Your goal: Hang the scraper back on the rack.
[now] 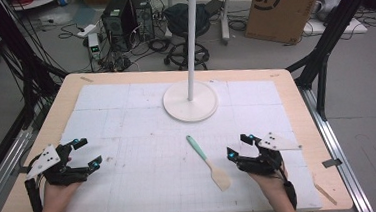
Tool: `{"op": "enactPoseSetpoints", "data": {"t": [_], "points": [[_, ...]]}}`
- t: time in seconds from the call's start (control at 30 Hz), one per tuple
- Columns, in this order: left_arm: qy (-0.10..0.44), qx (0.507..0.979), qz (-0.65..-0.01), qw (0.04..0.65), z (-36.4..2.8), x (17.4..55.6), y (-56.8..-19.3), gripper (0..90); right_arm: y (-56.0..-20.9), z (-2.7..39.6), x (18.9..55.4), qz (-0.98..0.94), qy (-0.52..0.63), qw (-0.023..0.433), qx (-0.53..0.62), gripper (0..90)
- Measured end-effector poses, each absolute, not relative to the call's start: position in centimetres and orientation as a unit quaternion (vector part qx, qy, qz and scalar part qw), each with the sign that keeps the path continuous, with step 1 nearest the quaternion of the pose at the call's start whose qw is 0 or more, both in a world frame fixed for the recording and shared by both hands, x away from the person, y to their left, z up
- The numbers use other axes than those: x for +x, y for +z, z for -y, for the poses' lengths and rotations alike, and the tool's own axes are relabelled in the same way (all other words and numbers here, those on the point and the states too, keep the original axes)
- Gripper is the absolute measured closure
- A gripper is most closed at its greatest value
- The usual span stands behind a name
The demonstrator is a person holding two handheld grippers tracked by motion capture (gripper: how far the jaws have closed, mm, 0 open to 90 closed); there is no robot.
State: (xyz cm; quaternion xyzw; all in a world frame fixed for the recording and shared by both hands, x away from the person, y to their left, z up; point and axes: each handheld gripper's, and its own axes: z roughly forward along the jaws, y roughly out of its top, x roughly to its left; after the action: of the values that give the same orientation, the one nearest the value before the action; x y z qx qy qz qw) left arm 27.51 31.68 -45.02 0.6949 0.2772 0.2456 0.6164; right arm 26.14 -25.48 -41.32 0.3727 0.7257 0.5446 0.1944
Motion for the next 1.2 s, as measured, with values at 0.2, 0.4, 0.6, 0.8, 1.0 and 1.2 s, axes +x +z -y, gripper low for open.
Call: {"op": "enactPoseSetpoints", "data": {"t": [0.2, 0.4, 0.6, 0.8, 1.0, 1.2], "points": [[0.247, 0.696, -0.275, 0.615, -31.6, 27.5, -45.0, 14.5, -42.0, 22.7, 26.6, -0.75, 0.514, 0.173, 0.378, 34.0], [0.247, 0.697, -0.274, 0.614, -31.6, 27.5, -45.0, 14.5, -42.7, 21.1, 26.7, -0.765, 0.489, 0.162, 0.387, 35.9], [0.247, 0.698, -0.274, 0.614, -31.6, 27.5, -45.0, 14.5, -43.8, 19.7, 26.7, -0.785, 0.459, 0.153, 0.388, 39.3], [0.247, 0.697, -0.275, 0.614, -31.6, 27.5, -45.0, 14.5, -44.5, 18.5, 26.8, -0.802, 0.432, 0.144, 0.386, 49.8], [0.247, 0.697, -0.275, 0.614, -31.6, 27.5, -45.0, 14.6, -44.9, 17.9, 27.0, -0.814, 0.411, 0.137, 0.387, 58.7], [0.248, 0.697, -0.277, 0.613, -31.6, 27.5, -45.0, 14.8, -45.0, 17.3, 26.8, -0.82, 0.387, 0.16, 0.389, 67.9]]}}
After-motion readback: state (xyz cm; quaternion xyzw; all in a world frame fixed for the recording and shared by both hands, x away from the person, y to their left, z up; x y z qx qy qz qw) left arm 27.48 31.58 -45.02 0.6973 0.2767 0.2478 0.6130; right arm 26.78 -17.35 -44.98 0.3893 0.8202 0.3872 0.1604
